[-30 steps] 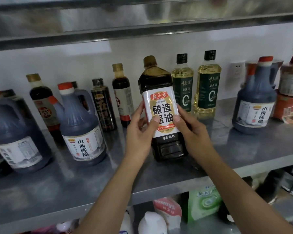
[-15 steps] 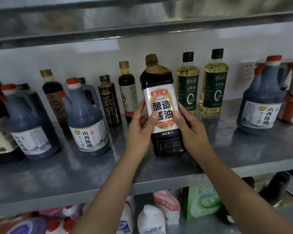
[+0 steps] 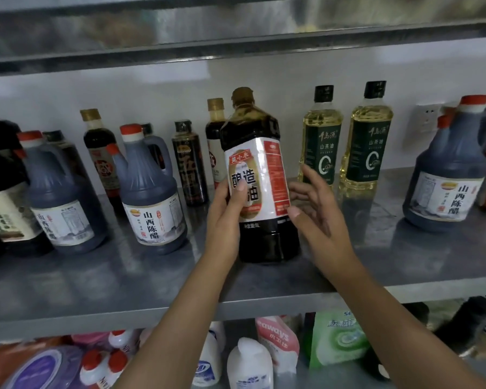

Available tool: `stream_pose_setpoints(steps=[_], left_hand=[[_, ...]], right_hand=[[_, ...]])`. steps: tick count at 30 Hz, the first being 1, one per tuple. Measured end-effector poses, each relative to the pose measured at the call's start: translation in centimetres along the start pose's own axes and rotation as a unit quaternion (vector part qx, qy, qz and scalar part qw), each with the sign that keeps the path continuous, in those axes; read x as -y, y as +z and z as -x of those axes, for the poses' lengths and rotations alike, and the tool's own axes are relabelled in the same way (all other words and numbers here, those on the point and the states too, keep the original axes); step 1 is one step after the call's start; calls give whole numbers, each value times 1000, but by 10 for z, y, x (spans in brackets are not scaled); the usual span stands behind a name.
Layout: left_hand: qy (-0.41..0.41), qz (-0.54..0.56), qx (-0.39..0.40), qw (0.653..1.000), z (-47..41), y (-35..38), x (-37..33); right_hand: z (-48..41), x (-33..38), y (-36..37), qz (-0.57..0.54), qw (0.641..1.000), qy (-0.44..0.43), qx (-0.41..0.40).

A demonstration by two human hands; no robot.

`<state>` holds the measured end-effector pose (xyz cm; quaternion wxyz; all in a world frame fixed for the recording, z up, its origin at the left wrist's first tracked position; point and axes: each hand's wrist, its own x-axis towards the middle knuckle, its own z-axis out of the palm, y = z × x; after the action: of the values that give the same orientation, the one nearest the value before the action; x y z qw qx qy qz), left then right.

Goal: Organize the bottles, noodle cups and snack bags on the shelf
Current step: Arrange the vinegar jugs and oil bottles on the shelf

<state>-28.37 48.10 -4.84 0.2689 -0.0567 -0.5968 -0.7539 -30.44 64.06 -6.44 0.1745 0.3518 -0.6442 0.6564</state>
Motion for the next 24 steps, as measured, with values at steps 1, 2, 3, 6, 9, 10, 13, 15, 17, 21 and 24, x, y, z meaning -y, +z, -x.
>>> stream_pose_setpoints(steps=[1, 2, 3, 6, 9, 10, 13, 15, 17, 21, 24], left_hand=[[-3, 5, -1, 1000, 0, -3, -1], [-8, 10, -4, 1000, -1, -6, -2], [-14, 16, -7, 1000, -2, -10, -3], [-50, 66, -9, 997, -3, -19, -7], [-46, 71, -19, 996, -2, -20, -10], [-42, 74, -30, 996, -1, -19, -11], [-49, 110, -34, 992, 1, -14, -12], [-53, 112, -21, 992, 2, -11, -11], [-52, 84, -4, 995, 3, -9, -9], [-75, 42, 62, 994, 4, -10, -7], [-66, 12, 107, 992, 5, -12, -4]], right_hand=[[1, 0, -1, 0, 1000, -8, 16], [3, 0, -1, 3, 999, -13, 33], [4, -1, -2, 15, 998, -13, 52], [6, -1, 2, 102, 986, -14, 131], [4, -1, 8, 124, 977, -30, 173], [3, -1, 8, 121, 977, -35, 174], [3, 4, 8, 101, 983, -18, 149], [2, 5, 10, 59, 991, 25, 121], [0, 3, 12, 16, 990, 80, 114], [-3, 0, 12, -12, 986, 114, 120], [-3, 7, 10, -24, 988, 111, 106]])
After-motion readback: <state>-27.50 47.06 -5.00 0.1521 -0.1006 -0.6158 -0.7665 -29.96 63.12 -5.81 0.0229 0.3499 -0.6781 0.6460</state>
